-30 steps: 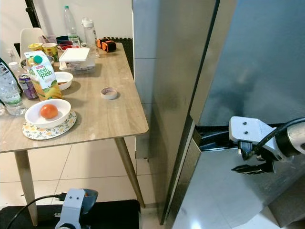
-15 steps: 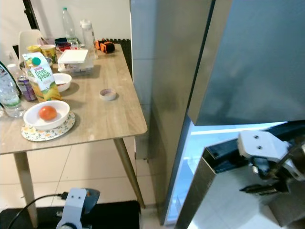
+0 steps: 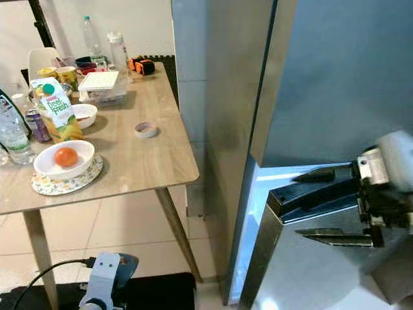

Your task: Restocking fridge

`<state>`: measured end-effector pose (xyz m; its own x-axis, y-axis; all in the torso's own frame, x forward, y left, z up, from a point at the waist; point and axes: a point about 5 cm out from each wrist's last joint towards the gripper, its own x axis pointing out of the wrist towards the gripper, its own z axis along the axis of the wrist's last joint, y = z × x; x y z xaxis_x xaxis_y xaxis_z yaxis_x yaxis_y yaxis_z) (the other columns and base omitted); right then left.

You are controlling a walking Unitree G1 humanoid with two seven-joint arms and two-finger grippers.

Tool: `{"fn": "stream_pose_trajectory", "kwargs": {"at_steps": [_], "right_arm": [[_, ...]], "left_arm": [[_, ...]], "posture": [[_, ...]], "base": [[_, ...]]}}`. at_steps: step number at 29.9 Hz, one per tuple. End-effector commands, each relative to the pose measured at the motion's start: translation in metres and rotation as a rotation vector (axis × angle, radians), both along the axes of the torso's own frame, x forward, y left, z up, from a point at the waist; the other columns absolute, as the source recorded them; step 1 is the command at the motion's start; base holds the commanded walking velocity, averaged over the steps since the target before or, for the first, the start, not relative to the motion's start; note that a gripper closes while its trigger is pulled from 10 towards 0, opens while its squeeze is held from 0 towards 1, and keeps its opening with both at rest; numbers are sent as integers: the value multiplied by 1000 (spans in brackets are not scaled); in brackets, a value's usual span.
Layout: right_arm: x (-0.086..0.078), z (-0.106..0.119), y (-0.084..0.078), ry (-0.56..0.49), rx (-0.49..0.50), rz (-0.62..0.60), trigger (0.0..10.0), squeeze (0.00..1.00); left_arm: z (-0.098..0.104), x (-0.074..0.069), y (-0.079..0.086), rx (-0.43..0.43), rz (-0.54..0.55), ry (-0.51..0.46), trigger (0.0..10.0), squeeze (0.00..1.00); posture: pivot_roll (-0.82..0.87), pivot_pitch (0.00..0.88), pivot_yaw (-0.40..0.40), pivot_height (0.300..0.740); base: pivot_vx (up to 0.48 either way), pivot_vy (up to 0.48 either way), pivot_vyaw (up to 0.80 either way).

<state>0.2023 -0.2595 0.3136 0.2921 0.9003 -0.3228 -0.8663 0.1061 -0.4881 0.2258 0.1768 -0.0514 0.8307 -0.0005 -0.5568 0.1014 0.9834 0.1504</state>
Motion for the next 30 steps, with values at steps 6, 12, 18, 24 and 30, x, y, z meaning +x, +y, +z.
{"fn": "stream_pose_trajectory", "kwargs": {"at_steps": [6,12,18,24,30], "right_arm": [[-4,-7,-28,-28,202,-143,10000,0],[-16,-19,-66,-35,436,-293,10000,0],[-48,-58,-153,-200,996,-650,10000,0],[-67,-127,-190,-187,1242,-1091,10000,0],[-79,-195,-195,-37,1305,-1505,10000,0]], "left_arm": [[2,3,4,19,-22,7,10000,0],[3,5,6,28,-30,10,10000,0],[-1,1,8,33,-15,35,10000,0],[-5,-6,7,38,-13,61,10000,0],[-10,-12,8,45,-1,94,10000,0]], "posture": [[-247,0,98,740],[-261,0,106,740],[-271,0,105,740],[-274,0,102,740],[-273,0,97,740]], "base": [[0,0,0],[0,0,0],[0,0,0],[0,0,0],[0,0,0]]}}
